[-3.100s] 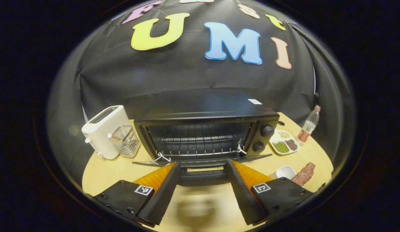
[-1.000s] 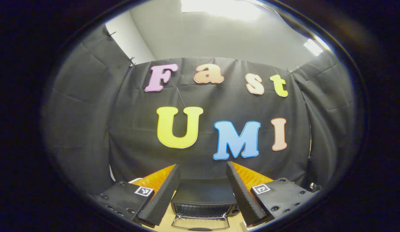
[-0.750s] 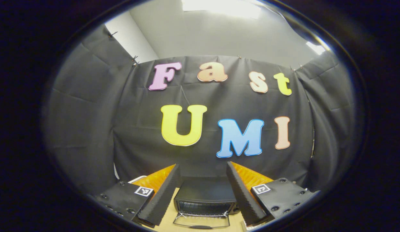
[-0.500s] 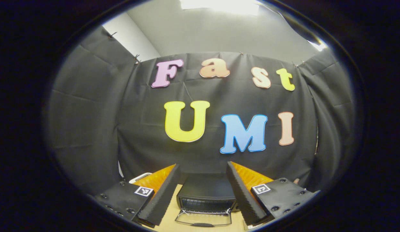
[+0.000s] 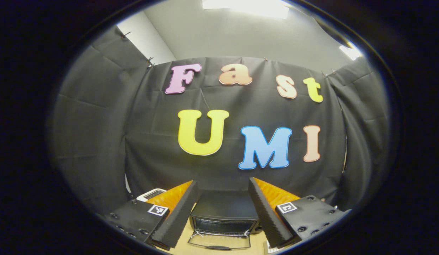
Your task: Open the electric oven with the left hand, put the food in, and close the electric oven.
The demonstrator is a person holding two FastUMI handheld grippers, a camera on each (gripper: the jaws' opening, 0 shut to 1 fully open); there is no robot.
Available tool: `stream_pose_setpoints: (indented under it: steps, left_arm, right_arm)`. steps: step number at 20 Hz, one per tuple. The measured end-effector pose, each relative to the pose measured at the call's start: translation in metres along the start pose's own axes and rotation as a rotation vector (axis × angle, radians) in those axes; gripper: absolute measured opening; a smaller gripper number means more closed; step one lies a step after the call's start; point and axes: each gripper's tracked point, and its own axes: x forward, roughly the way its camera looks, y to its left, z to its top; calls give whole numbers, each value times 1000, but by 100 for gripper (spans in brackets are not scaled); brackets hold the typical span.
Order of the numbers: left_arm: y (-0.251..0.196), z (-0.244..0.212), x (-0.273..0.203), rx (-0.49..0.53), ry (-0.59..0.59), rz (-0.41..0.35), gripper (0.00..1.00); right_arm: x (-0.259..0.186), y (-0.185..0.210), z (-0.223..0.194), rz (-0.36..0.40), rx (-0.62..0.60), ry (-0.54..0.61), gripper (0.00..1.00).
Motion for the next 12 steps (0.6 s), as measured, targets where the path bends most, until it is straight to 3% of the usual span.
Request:
stream_pose_setpoints:
  steps: [9, 11, 12]
  left_arm:
    - [19, -3, 14, -23, 14, -78, 100]
    - [32, -4, 15, -24, 17, -76, 90]
    - [41, -8, 16, -8, 16, -70, 100]
  right_arm:
    - [-14, 115, 12, 231, 40, -101, 7]
    - [-8, 136, 7, 257, 27, -101, 7]
    - [-3, 146, 4, 264, 17, -98, 8]
